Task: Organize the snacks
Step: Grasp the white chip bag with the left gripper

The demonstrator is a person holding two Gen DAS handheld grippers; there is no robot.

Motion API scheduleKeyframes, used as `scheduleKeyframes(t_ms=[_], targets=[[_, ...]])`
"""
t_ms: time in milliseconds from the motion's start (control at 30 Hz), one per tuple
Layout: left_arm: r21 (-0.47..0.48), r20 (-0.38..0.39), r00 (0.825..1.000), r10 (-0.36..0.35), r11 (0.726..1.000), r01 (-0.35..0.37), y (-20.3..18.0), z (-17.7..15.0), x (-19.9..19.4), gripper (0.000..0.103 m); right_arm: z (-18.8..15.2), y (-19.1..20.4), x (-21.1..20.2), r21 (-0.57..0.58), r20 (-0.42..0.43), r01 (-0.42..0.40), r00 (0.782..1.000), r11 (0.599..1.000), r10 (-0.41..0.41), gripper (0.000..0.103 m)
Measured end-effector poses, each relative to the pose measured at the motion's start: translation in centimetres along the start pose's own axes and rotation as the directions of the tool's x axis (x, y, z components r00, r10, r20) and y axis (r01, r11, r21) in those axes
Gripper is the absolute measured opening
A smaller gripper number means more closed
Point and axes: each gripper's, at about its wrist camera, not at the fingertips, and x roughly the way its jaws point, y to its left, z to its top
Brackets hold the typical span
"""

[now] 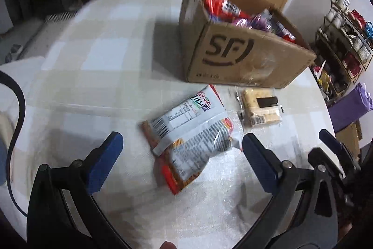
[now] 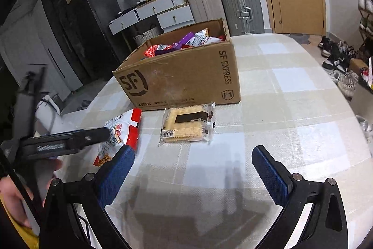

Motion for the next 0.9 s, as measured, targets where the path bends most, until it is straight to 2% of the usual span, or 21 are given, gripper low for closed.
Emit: scheduleKeyframes(t_ms=[67, 200, 267, 367, 467, 567, 633, 733, 900], targets=[[-0.028, -0.007, 0.999, -0.032, 0.999, 0.032, 0.2, 0.9, 0.7, 0.102, -0.1, 0.0, 0.3, -0.004, -0.004, -0.004, 1.0, 1.0, 0.004, 0.103], [-0.043, -0.048, 0.999, -0.005, 0.999, 0.003, 0.1, 2.5, 2.5, 0.102, -0.4, 0.0, 0.9, -0.002, -0.018, -0.03, 0.999, 1.0, 0.03, 0.103], [-0.051, -0.092, 0.995, 0.023, 0.998, -0.027, 0.2, 3.3, 3.8, 0.102, -0.6, 0.1, 1.0, -0.008, -0.026, -0.036, 0.999, 0.999, 0.035, 0.103], [-0.099, -0.135, 0.991, -0.016, 0.995, 0.003, 0.8, 3.6, 5.2, 0.102, -0.9, 0.0, 1.2, -0.006, -0.031, -0.046, 0.998, 0.999, 0.046, 0.103], [-0.124, -0.204, 0.978, -0.045, 0.992, 0.02, 0.9, 3.5, 6.6, 0.099, -1.0, 0.0, 1.0, -0.01, -0.025, -0.048, 0.999, 0.999, 0.047, 0.102], [-0.096, -0.218, 0.976, -0.028, 0.995, 0.007, 0.2, 3.6, 7.0, 0.097, -1.0, 0.1, 0.6, -0.01, -0.017, -0.057, 0.998, 0.998, 0.057, 0.102], [-0.077, -0.217, 0.976, -0.023, 0.997, 0.006, -0.3, 3.8, 7.2, 0.092, -1.1, 0.0, 0.4, -0.005, -0.015, -0.068, 0.998, 0.998, 0.068, 0.102], [-0.106, -0.211, 0.976, -0.056, 0.994, 0.034, 0.1, 4.1, 7.1, 0.078, -1.3, 0.0, 0.2, -0.013, -0.013, -0.065, 0.998, 0.998, 0.065, 0.102], [-0.09, -0.212, 0.974, -0.075, 0.994, 0.057, 0.1, 4.0, 6.7, 0.07, -1.6, -0.3, 0.5, -0.012, -0.028, -0.06, 0.998, 0.998, 0.059, 0.102]])
